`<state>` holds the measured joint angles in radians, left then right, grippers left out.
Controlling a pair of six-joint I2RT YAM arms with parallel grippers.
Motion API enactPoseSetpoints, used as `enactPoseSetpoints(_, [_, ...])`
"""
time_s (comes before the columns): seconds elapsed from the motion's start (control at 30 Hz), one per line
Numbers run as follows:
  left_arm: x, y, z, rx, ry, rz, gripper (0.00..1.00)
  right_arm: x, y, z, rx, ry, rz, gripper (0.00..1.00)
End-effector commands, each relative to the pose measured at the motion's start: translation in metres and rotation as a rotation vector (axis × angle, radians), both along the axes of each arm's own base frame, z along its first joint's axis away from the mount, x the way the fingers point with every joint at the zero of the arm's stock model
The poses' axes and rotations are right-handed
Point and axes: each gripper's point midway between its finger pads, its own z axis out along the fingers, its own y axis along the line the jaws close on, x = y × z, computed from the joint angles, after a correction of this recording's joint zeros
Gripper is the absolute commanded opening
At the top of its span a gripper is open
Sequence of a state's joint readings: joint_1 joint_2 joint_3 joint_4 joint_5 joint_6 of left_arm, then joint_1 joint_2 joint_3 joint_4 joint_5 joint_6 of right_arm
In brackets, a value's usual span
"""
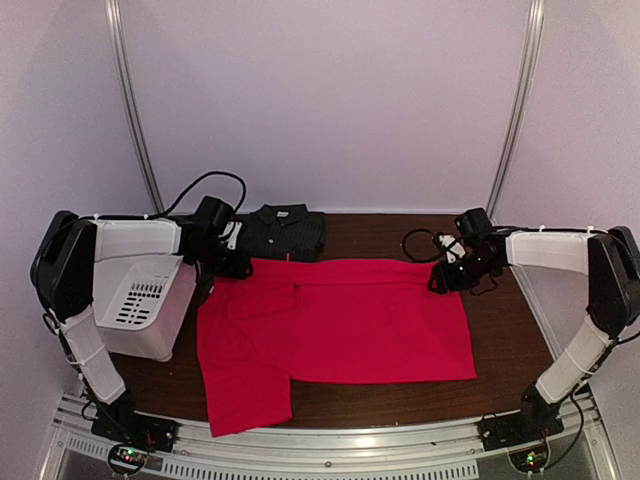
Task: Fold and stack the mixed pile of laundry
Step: Adjust the 1/3-folded T-shirt at the center of the board.
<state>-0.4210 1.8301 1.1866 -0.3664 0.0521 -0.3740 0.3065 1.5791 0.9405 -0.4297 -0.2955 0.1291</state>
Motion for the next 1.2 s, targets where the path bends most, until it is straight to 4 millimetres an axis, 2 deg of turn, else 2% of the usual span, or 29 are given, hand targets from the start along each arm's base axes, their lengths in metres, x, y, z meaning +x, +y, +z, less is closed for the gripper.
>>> enactPoseSetpoints(0.0, [-0.007,-0.044,0.055,-0.036,-0.120,-0.177,0.49,0.042,-0.042,0.014,-0.141,-0.076,-0.093,0.51])
enactPoseSetpoints(0.1, [-0.013,-0.076,0.057,-0.015,-0.147,-0.279,0.50,0.056,-0.057,0.008,-0.154,-0.066,-0.127,0.50])
enactPoseSetpoints(0.2, [-0.006,-0.104,0.056,-0.004,-0.159,-0.330,0.50,0.064,-0.063,-0.002,-0.130,-0.039,-0.144,0.49])
enactPoseSetpoints(0.33, [-0.001,-0.139,0.041,0.026,-0.159,-0.422,0.51,0.072,-0.066,-0.002,-0.057,-0.038,-0.164,0.49])
enactPoseSetpoints(0.4, [0.002,-0.147,0.029,0.079,-0.150,-0.442,0.51,0.077,-0.071,-0.001,-0.027,-0.037,-0.181,0.49])
enactPoseSetpoints(0.57, [0.009,-0.149,0.001,0.150,-0.110,-0.442,0.51,0.086,-0.075,-0.006,0.045,-0.014,-0.196,0.49])
enactPoseSetpoints(0.67, [0.011,-0.147,-0.008,0.178,-0.100,-0.440,0.52,0.089,-0.072,-0.013,0.065,0.005,-0.191,0.49])
enactPoseSetpoints(0.97, [0.016,-0.145,-0.020,0.260,-0.088,-0.440,0.53,0.075,-0.067,-0.019,0.092,0.013,-0.167,0.47])
enactPoseSetpoints(1.17, [0.019,-0.142,-0.024,0.296,-0.070,-0.433,0.48,0.074,-0.069,-0.033,0.069,0.044,-0.165,0.44])
